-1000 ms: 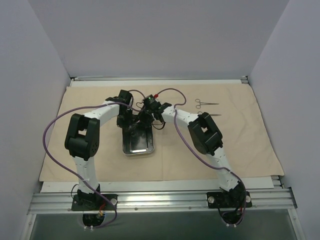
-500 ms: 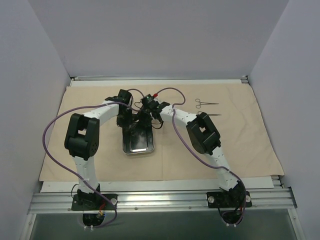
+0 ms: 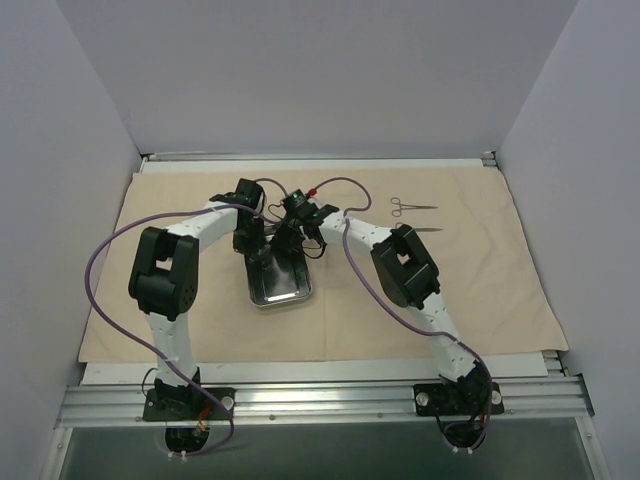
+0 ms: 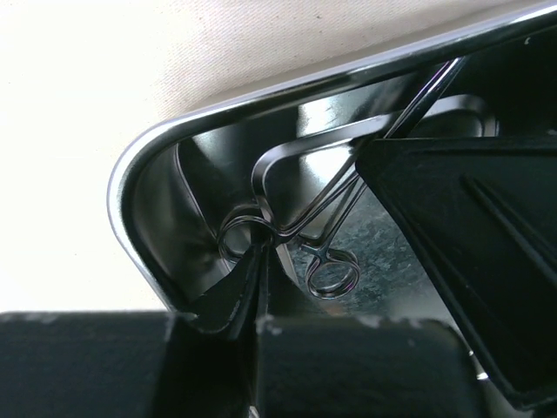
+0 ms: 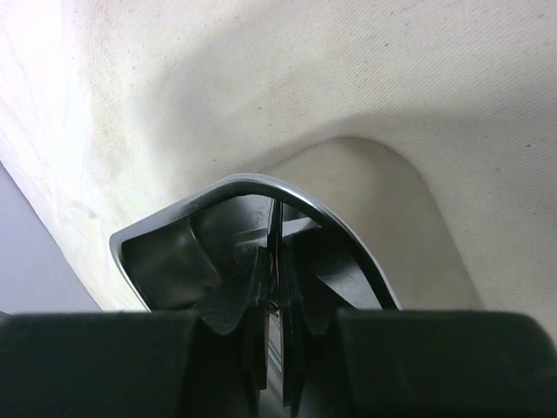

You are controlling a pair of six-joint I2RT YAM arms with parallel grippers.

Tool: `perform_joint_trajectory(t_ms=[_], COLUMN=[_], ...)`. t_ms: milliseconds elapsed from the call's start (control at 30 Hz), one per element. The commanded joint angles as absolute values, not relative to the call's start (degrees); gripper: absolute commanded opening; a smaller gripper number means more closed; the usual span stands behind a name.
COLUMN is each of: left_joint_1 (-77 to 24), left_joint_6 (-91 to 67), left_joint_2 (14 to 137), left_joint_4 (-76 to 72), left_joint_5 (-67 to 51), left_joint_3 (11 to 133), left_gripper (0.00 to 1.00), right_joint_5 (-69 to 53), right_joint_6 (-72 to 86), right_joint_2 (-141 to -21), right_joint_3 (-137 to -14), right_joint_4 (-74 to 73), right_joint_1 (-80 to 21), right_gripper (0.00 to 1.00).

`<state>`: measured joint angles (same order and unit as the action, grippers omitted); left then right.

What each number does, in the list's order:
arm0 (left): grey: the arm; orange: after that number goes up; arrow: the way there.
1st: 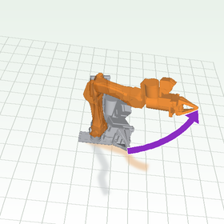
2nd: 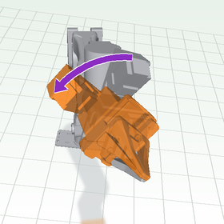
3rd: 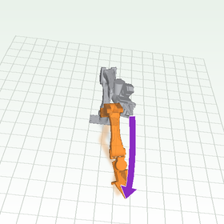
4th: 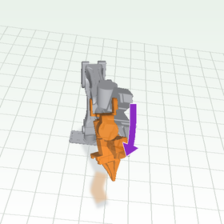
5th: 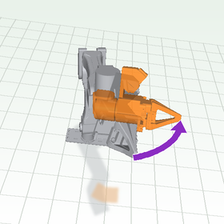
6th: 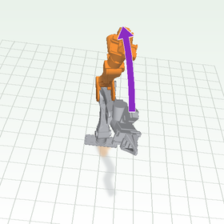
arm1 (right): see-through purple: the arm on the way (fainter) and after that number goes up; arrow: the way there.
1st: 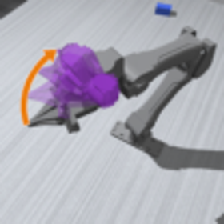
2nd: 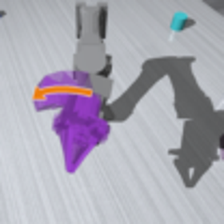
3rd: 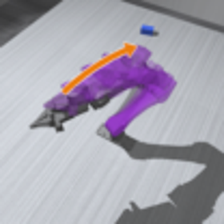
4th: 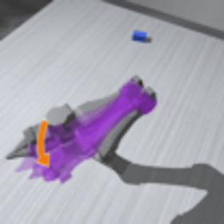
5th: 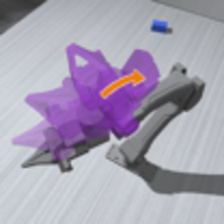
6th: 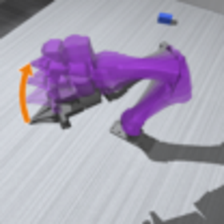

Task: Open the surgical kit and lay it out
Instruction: Pick up the medical item from the container.

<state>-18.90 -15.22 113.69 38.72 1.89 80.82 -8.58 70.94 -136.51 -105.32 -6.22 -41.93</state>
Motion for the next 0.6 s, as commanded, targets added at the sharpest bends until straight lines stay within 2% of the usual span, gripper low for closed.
perform_joint_trajectory(t_ms=[0,133,200,233,333,567], left_joint_1=[-19.34,-19.34,-19.34,-19.34,-19.34,-19.34], left_joint_6=[-14.59,-14.59,-14.68,-14.76,-14.85,-14.59], left_joint_2=[113.91,113.29,112.59,112.24,110.92,107.5], left_joint_4=[38.67,39.37,39.64,39.9,41.04,44.56], left_joint_5=[0.44,0.53,0.53,0.53,0.44,0.7], left_joint_3=[79.19,79.54,79.98,80.24,81.38,84.73], left_gripper=[0.02,0.03,0.07,0.14,0.26,0.46], right_joint_5=[-5.45,-6.24,-6.41,-6.42,-7.47,-7.82], right_joint_6=[69.7,66.19,63.82,63.11,61.17,59.41], right_joint_2=[-140.63,-138.0,-135.98,-135.44,-133.25,-129.29], right_joint_3=[-102.66,-101.34,-100.11,-99.93,-99.14,-97.3], right_joint_4=[-10.72,-9.32,-8.27,-8.09,-7.29,-5.63], right_joint_1=[-42.01,-41.84,-41.57,-41.4,-40.87,-40.61], right_gripper=[0.01,0.0,0.0,0.0,0.0,0.0])
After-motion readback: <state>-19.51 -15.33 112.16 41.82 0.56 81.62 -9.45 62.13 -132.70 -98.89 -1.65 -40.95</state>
